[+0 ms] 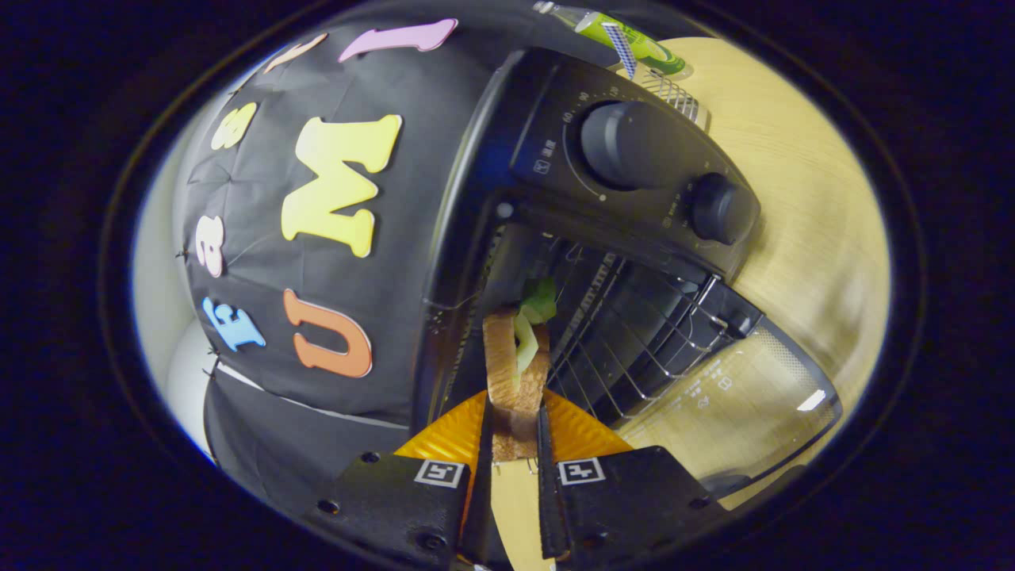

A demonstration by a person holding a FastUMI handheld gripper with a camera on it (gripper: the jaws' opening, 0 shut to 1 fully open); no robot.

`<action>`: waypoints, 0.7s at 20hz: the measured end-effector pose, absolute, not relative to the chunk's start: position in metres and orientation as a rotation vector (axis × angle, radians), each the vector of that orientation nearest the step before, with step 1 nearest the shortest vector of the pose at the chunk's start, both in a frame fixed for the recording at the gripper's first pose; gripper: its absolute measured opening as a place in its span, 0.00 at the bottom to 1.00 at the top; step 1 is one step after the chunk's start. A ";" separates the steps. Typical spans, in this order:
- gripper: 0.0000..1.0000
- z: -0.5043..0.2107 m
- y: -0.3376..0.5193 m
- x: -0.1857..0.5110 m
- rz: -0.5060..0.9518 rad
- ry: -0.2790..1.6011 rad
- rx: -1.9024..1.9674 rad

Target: Open the toaster oven, put the food inside, and close the toaster oven door.

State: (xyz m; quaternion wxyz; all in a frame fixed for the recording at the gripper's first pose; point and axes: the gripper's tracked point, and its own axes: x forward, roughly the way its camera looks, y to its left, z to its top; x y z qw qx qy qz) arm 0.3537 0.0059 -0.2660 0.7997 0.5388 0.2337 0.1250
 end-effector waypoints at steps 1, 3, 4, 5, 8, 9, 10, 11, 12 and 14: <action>0.30 -0.268 0.008 0.357 0.264 0.498 1.171; 0.30 -0.275 0.009 0.364 0.244 0.475 1.192; 0.30 -0.278 0.010 0.367 0.232 0.473 1.201; 0.30 -0.281 0.011 0.367 0.222 0.477 1.205; 0.37 -0.290 0.007 0.364 0.152 0.489 1.164; 0.48 -0.289 0.009 0.364 0.146 0.492 1.145; 0.58 -0.286 0.011 0.361 0.155 0.495 1.127; 0.68 -0.282 0.014 0.354 0.161 0.519 1.083; 0.79 -0.280 0.014 0.349 0.153 0.543 1.038; 0.91 -0.278 0.015 0.347 0.128 0.578 0.976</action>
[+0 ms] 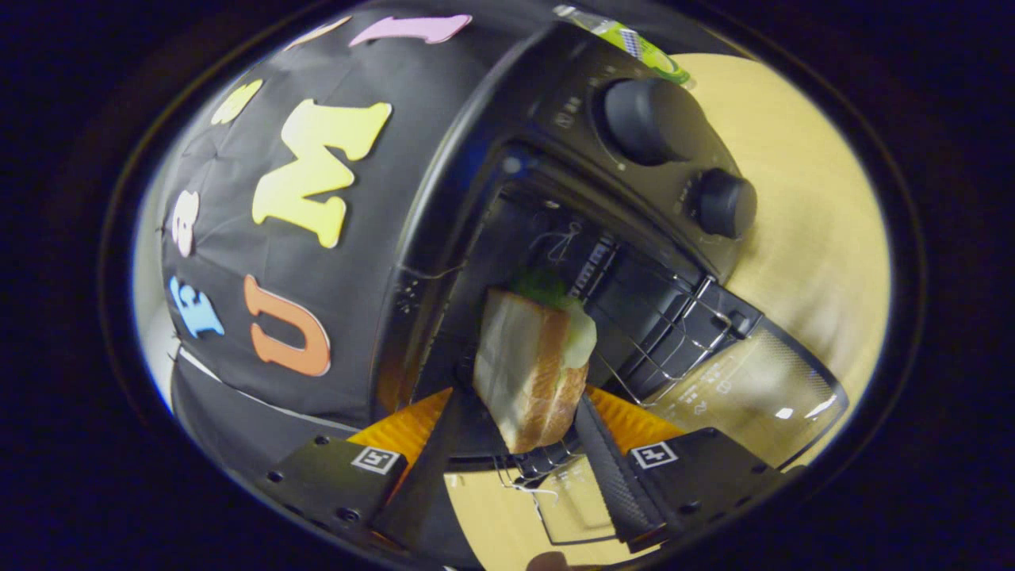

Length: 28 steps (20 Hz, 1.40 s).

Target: Open the toaster oven, put the food inside, and close the toaster oven door.

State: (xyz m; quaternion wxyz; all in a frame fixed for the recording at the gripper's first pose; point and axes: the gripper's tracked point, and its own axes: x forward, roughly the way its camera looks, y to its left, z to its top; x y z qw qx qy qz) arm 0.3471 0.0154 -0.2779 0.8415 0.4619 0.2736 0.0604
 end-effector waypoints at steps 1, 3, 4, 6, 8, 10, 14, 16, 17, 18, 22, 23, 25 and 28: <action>0.94 -0.274 0.016 0.342 0.127 0.583 0.967; 0.99 -0.263 0.016 0.327 0.128 0.590 0.941; 1.00 -0.257 0.017 0.315 0.129 0.600 0.908; 1.00 -0.243 0.019 0.292 0.134 0.603 0.818; 1.00 -0.227 0.022 0.270 0.147 0.600 0.696; 1.00 -0.214 0.026 0.246 0.163 0.602 0.545; 1.00 -0.188 0.030 0.204 0.167 0.548 0.326; 1.00 -0.186 0.032 0.189 0.165 0.526 0.218; 1.00 -0.189 0.031 0.183 0.161 0.518 0.167; 1.00 -0.193 0.031 0.178 0.155 0.512 0.124; 1.00 -0.229 0.028 0.158 0.124 0.538 0.040; 1.00 -0.241 0.026 0.151 0.115 0.548 0.030; 1.00 -0.266 0.020 0.146 0.084 0.570 -0.003; 1.00 -0.308 0.015 0.144 0.072 0.633 -0.013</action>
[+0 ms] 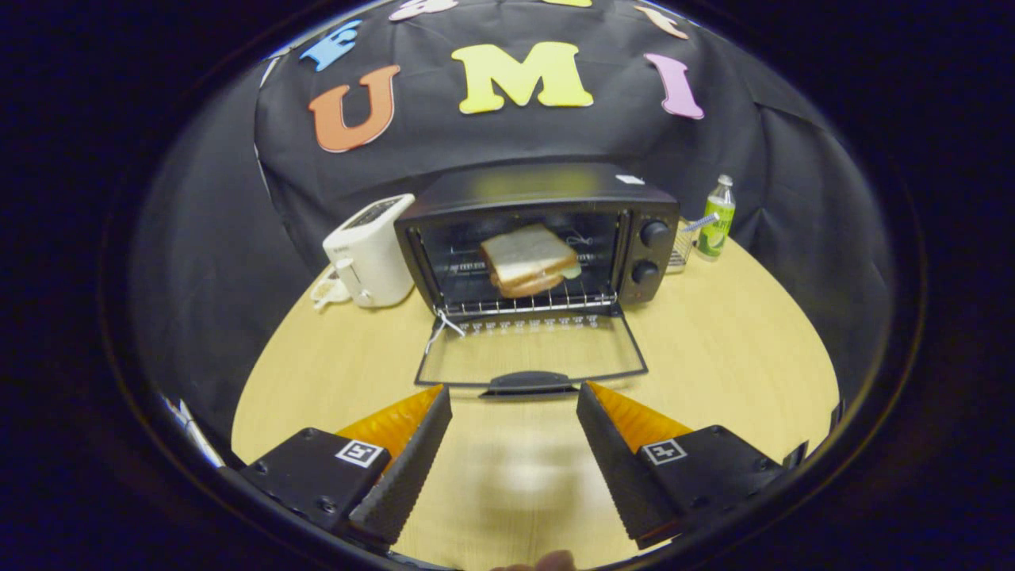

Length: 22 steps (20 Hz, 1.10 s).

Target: Open the toaster oven, put the food inside, and close the toaster oven door.

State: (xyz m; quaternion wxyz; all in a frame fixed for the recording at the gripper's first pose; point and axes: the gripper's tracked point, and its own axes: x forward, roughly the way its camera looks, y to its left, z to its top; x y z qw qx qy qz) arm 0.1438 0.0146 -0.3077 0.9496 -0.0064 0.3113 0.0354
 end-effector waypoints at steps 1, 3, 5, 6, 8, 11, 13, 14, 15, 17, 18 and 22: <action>1.00 -0.320 0.011 0.145 0.065 0.650 -0.014; 1.00 -0.341 0.005 0.152 0.055 0.672 -0.032; 1.00 -0.359 0.002 0.159 0.048 0.698 -0.020; 1.00 -0.367 0.002 0.164 0.048 0.710 -0.008; 1.00 -0.378 0.002 0.172 0.043 0.722 -0.001; 1.00 -0.393 0.004 0.183 0.046 0.744 -0.005; 1.00 -0.397 0.004 0.189 0.044 0.747 -0.013; 1.00 -0.399 0.003 0.192 0.040 0.748 -0.019; 1.00 -0.401 0.002 0.194 0.035 0.752 -0.026; 1.00 -0.400 0.002 0.200 0.029 0.740 -0.044; 1.00 -0.400 0.002 0.200 0.026 0.745 -0.043; 1.00 -0.388 0.003 0.198 0.017 0.737 -0.024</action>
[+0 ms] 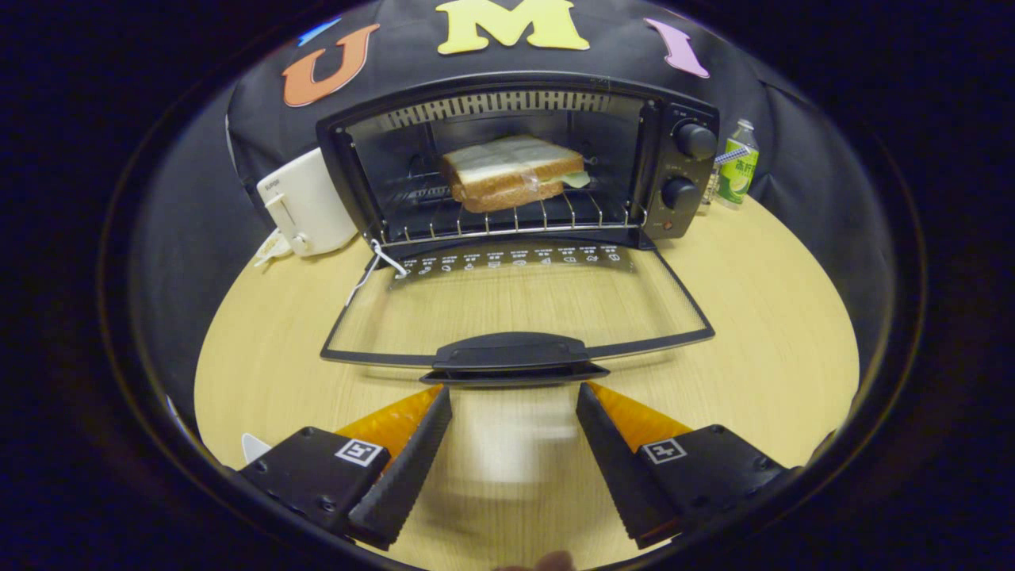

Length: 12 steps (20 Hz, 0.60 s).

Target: Open the toaster oven, put the food inside, and close the toaster oven door.

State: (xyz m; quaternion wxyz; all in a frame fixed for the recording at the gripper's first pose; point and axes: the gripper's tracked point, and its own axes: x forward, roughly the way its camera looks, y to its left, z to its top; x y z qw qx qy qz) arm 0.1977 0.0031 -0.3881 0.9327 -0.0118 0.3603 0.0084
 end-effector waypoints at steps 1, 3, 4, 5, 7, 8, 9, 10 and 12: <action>1.00 -0.382 0.003 0.196 0.016 0.728 -0.019; 1.00 -0.367 0.004 0.192 0.014 0.705 -0.008; 1.00 -0.359 0.005 0.190 0.013 0.692 -0.001; 1.00 -0.351 0.006 0.188 0.014 0.679 0.003; 1.00 -0.331 0.007 0.186 0.020 0.643 0.001; 1.00 -0.320 0.009 0.187 0.026 0.620 -0.008; 1.00 -0.311 0.010 0.188 0.033 0.602 -0.024; 1.00 -0.301 0.010 0.190 0.033 0.585 -0.039; 1.00 -0.273 0.013 0.193 0.038 0.540 -0.042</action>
